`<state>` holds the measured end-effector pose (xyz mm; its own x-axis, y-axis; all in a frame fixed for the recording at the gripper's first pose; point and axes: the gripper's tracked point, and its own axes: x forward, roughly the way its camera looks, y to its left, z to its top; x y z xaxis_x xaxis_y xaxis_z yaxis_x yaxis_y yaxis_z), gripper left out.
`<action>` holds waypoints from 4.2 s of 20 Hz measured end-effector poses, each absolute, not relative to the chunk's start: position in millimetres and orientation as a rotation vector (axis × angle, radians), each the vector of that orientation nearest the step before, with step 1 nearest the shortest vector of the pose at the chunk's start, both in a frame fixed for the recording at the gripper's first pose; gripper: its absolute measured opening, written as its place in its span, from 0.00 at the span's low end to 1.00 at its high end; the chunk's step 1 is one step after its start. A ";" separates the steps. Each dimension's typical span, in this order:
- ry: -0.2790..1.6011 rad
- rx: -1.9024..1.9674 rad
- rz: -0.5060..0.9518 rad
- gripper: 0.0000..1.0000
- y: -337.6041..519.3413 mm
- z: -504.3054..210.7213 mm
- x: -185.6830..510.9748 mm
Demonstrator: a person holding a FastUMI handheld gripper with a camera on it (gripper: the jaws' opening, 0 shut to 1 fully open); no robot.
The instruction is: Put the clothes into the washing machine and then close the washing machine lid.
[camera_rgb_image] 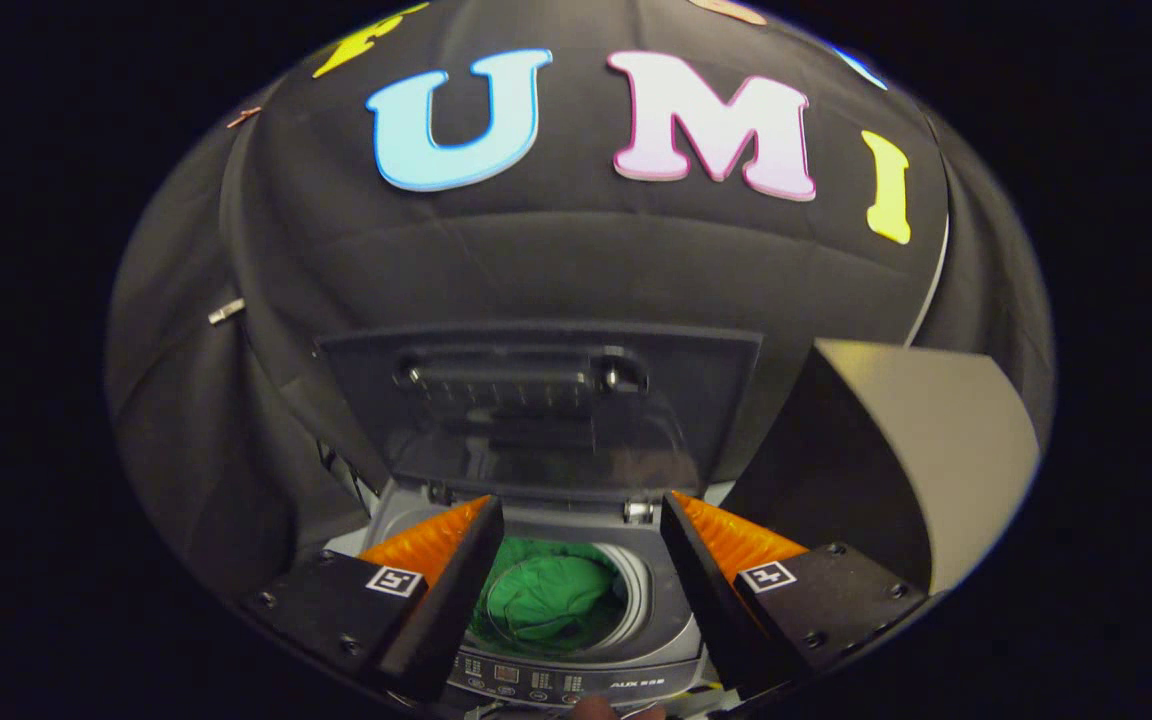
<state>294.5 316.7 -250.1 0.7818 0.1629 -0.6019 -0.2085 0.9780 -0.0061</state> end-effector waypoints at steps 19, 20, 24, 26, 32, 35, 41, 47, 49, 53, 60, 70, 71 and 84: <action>0.332 -0.006 0.180 0.98 327.9 -176.7 433.2; 0.350 -0.003 0.179 0.98 328.5 -183.7 438.2; 0.420 -0.036 0.202 1.00 339.3 -210.7 449.9; 0.492 -0.057 0.213 0.99 344.4 -234.5 449.0; 0.598 -0.002 0.273 0.99 358.2 -259.9 442.1; 0.624 0.004 0.276 1.00 355.1 -258.4 434.2; 0.605 0.000 0.298 1.00 350.3 -252.7 405.6; 0.575 0.000 0.297 0.99 344.8 -248.7 374.5; 0.554 -0.002 0.300 0.99 343.6 -248.4 367.4; 0.503 -0.004 0.312 0.99 341.1 -247.2 355.8; 0.509 -0.001 0.329 0.99 337.8 -251.6 331.1; 0.536 -0.079 0.368 0.99 331.1 -304.7 261.2; 0.542 -0.100 0.384 0.99 331.6 -316.3 251.3; 0.400 -0.131 0.399 1.00 321.6 -282.3 211.2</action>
<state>211.2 321.6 -282.3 0.8449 0.3517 -0.4031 -0.4026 0.9142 -0.0462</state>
